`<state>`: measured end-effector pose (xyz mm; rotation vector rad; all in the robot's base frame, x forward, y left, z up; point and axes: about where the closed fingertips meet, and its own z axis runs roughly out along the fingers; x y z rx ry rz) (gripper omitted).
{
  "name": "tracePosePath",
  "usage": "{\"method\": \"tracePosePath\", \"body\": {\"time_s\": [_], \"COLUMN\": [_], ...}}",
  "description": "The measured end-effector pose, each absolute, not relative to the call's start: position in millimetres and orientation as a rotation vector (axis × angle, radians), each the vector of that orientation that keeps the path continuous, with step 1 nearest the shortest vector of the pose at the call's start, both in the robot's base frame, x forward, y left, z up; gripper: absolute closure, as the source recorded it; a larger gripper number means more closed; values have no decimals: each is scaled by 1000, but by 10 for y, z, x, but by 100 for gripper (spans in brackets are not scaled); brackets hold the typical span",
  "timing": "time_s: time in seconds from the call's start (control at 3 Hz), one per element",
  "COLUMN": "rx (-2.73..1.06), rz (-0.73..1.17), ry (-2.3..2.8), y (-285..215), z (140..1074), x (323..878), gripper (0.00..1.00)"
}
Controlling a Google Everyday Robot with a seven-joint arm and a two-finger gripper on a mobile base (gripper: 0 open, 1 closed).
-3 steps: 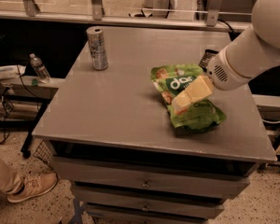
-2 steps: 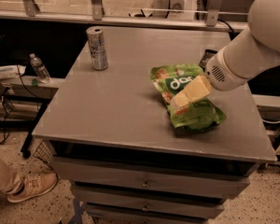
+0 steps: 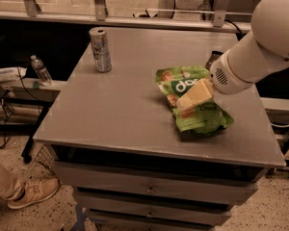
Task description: Move green rice chip bag near redbull can
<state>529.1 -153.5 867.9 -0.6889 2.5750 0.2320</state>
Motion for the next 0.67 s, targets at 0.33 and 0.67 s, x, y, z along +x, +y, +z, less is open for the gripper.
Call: {"method": "tracePosePath", "body": {"time_s": [0.33, 0.67], "rx": [-667, -653], "rz": [256, 288], "ry": [2564, 2533], "y": [-1511, -1476], "z": [8692, 8757], "x": [5320, 5378], "gripper": [41, 65]}}
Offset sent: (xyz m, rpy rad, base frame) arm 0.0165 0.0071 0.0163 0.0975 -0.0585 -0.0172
